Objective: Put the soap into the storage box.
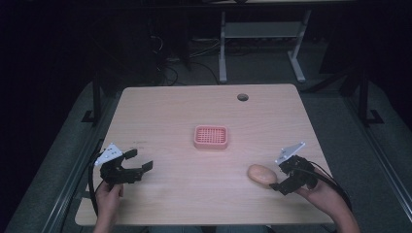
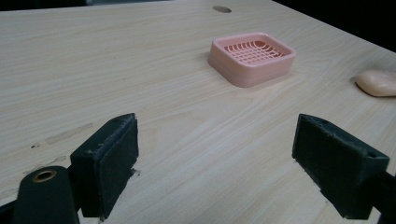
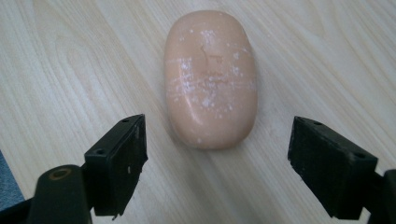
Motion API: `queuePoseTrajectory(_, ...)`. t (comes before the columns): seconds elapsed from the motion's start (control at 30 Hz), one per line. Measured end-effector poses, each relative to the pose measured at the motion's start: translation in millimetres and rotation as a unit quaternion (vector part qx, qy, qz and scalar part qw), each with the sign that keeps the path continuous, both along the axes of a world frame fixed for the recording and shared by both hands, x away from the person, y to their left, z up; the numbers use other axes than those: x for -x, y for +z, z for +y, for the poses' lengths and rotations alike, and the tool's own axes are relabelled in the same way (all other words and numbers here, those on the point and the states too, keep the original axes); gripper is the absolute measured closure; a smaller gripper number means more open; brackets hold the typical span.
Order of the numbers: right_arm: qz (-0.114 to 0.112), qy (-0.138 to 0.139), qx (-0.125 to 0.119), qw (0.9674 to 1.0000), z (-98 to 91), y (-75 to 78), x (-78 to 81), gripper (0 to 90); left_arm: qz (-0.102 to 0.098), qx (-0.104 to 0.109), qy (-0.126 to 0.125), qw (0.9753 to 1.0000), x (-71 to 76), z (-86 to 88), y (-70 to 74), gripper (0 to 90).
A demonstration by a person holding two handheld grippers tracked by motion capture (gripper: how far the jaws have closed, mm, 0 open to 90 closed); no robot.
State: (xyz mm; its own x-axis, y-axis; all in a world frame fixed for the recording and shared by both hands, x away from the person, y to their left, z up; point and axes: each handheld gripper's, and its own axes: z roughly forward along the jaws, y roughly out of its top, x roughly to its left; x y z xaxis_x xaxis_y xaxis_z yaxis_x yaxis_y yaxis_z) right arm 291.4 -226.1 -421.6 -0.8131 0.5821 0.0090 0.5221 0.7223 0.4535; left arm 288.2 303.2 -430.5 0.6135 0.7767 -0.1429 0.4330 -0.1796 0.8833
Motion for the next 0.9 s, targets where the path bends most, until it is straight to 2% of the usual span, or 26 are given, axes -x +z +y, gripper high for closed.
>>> queuePoseTrajectory(0.37, 0.012, 0.025, 0.023, 0.9994, 21.5, -2.3, -14.1, 21.3, 0.0, 0.004, 0.001, 1.0, -0.5, 0.5, -0.2, 14.3)
queuePoseTrajectory(0.9, 0.025, 0.045, 0.053, 0.9973, 39.7, -6.6, -27.2, 22.7, 0.0, 0.003, 0.001, 1.0, -0.4, 0.5, -0.2, 14.3)
